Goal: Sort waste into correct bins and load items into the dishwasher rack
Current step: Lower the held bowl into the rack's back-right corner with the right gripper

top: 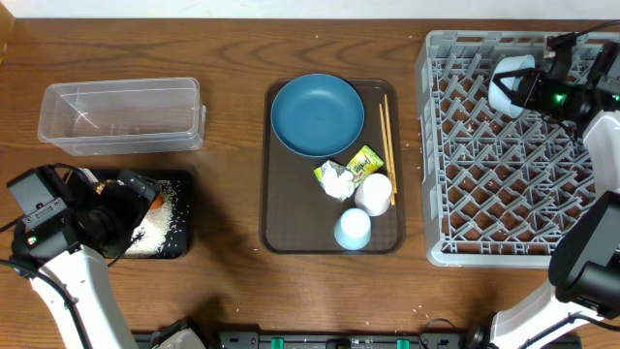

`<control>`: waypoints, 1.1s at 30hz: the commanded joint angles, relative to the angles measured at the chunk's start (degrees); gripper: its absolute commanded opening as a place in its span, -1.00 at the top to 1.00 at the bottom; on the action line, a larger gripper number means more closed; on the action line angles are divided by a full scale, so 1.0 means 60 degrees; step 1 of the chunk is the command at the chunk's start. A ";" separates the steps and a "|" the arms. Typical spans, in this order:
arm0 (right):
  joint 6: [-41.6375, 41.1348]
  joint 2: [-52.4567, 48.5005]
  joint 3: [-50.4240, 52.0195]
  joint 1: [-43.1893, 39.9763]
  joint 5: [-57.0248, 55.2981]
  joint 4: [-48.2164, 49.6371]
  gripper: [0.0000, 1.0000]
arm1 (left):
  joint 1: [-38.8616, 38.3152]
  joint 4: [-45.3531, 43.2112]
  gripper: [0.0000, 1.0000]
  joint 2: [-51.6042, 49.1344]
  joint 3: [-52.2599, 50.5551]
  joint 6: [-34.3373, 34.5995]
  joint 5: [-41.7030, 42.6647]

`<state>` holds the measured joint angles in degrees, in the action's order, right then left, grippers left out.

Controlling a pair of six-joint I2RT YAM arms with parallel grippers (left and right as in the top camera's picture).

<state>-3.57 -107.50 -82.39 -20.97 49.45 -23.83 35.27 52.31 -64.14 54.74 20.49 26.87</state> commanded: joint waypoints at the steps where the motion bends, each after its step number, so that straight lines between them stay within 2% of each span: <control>1: -0.0441 0.0164 0.0219 -0.0277 0.0368 0.0597 0.98 | 0.0058 0.0018 -0.96 -0.0029 0.0022 -0.0226 0.0087; 6: -0.1198 0.0164 0.0310 -0.0576 0.0372 0.1566 0.98 | 0.0058 0.0018 -0.96 -0.0029 0.0022 -0.0226 0.0087; 22: -0.1297 -0.0499 0.0317 -0.0634 0.0423 0.2157 0.98 | 0.0058 0.0022 -0.96 -0.0029 0.0022 -0.0226 0.0087; 27: -0.1337 -0.0812 0.0317 -0.0601 0.1253 0.2696 0.98 | 0.0058 0.0018 -0.96 -0.0029 0.0022 -0.0226 0.0091; 33: -0.1370 -0.1060 0.0317 -0.0601 0.1330 0.2863 0.98 | 0.0058 0.0018 -0.96 -0.0029 0.0022 -0.0226 0.0087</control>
<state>-11.18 -112.79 -80.75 -24.64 54.96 -6.92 35.27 52.31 -64.14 54.74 20.49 26.87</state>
